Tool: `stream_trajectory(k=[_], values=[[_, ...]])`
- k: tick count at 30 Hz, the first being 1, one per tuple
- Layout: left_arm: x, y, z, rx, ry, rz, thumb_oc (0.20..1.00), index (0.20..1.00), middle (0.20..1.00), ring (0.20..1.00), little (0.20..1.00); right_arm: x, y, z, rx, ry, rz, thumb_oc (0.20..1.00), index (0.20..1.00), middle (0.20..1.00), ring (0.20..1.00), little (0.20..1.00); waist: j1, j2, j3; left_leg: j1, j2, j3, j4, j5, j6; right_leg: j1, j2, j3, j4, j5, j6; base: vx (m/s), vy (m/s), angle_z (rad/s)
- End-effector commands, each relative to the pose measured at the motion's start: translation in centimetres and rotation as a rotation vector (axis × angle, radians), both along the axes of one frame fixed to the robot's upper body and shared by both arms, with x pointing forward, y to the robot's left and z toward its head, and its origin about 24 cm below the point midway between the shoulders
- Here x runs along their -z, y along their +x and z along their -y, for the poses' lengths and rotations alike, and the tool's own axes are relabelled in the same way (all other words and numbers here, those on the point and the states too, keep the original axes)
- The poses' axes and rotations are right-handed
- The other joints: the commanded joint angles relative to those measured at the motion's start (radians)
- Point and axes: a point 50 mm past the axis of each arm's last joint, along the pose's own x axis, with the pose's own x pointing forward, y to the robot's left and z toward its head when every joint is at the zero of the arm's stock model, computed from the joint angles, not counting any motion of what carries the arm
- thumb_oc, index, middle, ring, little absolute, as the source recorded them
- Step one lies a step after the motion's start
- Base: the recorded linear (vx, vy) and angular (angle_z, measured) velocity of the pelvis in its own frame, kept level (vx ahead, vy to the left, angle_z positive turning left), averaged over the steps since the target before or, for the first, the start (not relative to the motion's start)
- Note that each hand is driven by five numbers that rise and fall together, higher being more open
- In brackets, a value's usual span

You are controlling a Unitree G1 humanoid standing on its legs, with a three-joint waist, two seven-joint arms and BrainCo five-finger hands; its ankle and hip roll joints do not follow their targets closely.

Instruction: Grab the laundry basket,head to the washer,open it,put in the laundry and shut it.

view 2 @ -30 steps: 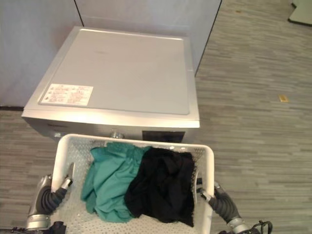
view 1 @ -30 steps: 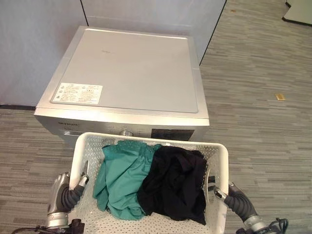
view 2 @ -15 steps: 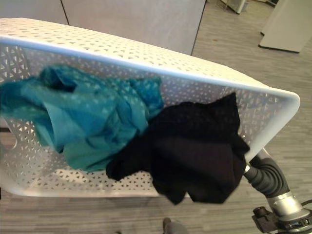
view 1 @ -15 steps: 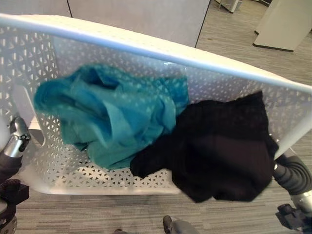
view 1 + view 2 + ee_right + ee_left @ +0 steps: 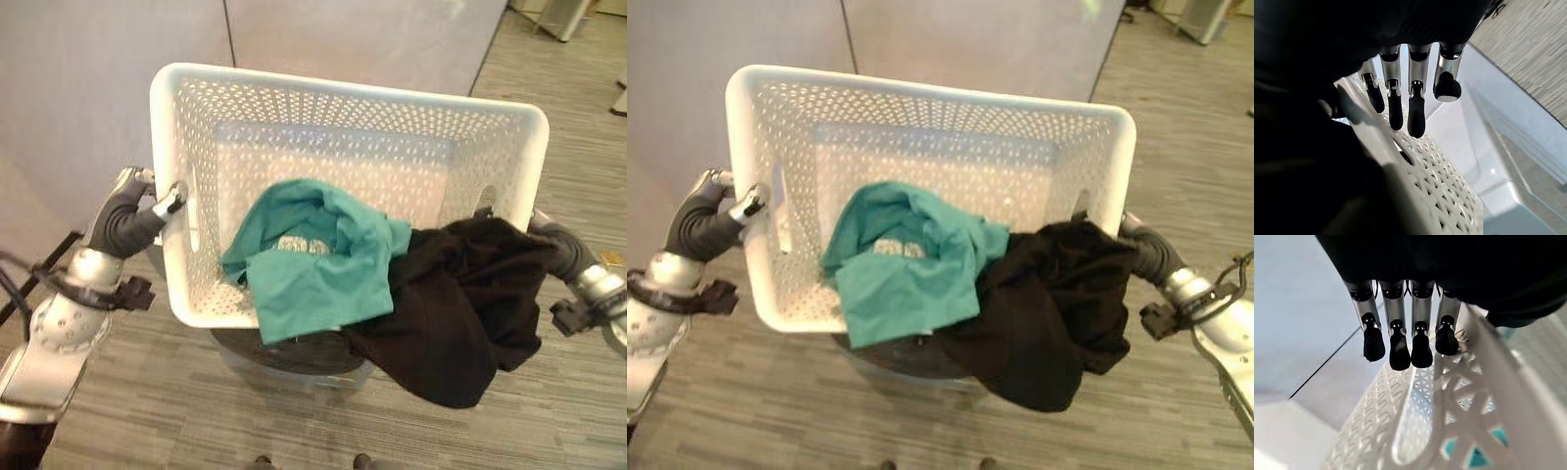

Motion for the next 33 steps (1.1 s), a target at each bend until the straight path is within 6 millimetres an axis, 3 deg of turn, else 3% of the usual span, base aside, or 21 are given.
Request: stream_trajectory(k=[1,7,15,22,26,27,28,29,33], values=[[-5.5,2.6,-7.6,-0.343,-0.184,0.082,0.200,0.200,0.200,0.200,0.200,-4.7,2.0,3.2,0.129,0.067,0.136,0.200,0.200,0.200,0.200,0.200,0.022,-0.068,0.033,-0.014,0.040,-0.067,0.061,-0.075,0.005,0.064,-0.091,-0.067,-0.058,0.030,0.055,0.04,-0.019,0.22],[-6.9,5.6,-5.5,-0.250,-0.163,0.001,0.200,0.200,0.200,0.200,0.200,-4.9,4.6,2.8,0.128,-0.034,0.036,0.200,0.200,0.200,0.200,0.200,0.048,-0.058,0.042,-0.036,0.032,-0.100,0.070,-0.068,0.004,0.074,-0.101,-0.107,-0.054,0.024,0.054,0.03,-0.004,0.16],[-8.5,10.1,-2.3,-0.214,-0.018,-0.135,0.200,0.200,0.200,0.200,0.200,-6.4,8.2,5.2,0.311,-0.197,-0.052,0.200,0.200,0.200,0.200,0.200,0.062,-0.058,0.043,-0.053,0.023,-0.123,0.071,-0.058,0.003,0.088,-0.114,-0.147,-0.059,0.031,0.058,0.03,0.008,0.18],[-10.2,11.1,-1.1,-0.260,0.144,-0.103,0.200,0.200,0.200,0.200,0.200,-7.6,8.5,5.8,0.353,-0.256,-0.053,0.200,0.200,0.200,0.200,0.200,0.049,-0.066,0.041,-0.060,0.020,-0.134,0.067,-0.059,0.003,0.086,-0.116,-0.161,-0.059,0.034,0.061,0.04,0.018,0.03],[-10.4,11.3,-1.5,-0.280,0.136,-0.095,0.200,0.200,0.200,0.200,0.200,-7.5,8.6,6.0,0.365,-0.251,-0.048,0.200,0.200,0.200,0.200,0.200,0.049,-0.074,0.047,-0.061,0.020,-0.133,0.068,-0.061,0.002,0.088,-0.114,-0.163,-0.060,0.036,0.061,0.00,0.000,0.00],[-10.4,11.3,-1.7,-0.281,0.117,-0.105,0.410,0.410,0.410,0.410,0.410,-7.5,8.6,6.2,0.376,-0.257,-0.049,0.388,0.388,0.388,0.388,0.388,0.050,-0.075,0.046,-0.061,0.019,-0.132,0.066,-0.061,0.002,0.089,-0.115,-0.164,-0.061,0.035,0.061,0.00,0.000,0.00],[-10.4,11.3,-1.7,-0.281,0.116,-0.105,0.683,0.683,0.683,0.683,0.683,-7.5,8.7,6.2,0.376,-0.257,-0.049,0.558,0.558,0.558,0.558,0.558,0.050,-0.075,0.047,-0.061,0.019,-0.132,0.066,-0.061,0.002,0.089,-0.115,-0.164,-0.061,0.035,0.061,0.01,0.012,0.03],[-10.3,11.5,-2.1,-0.290,0.067,-0.114,1.000,1.000,1.000,1.000,1.000,-7.1,8.8,6.3,0.390,-0.275,-0.068,1.000,1.000,1.000,1.000,1.000,0.049,-0.074,0.046,-0.059,0.018,-0.133,0.063,-0.061,0.002,0.090,-0.116,-0.165,-0.061,0.037,0.061,0.01,0.009,0.04],[-9.7,12.2,-2.8,-0.334,0.054,-0.160,1.000,1.000,1.000,1.000,1.000,-7.2,8.8,7.1,0.428,-0.244,-0.067,1.000,1.000,1.000,1.000,1.000,0.036,-0.071,0.040,-0.056,0.017,-0.132,0.057,-0.058,0.000,0.093,-0.118,-0.166,-0.064,0.040,0.062,0.00,0.004,0.01]])
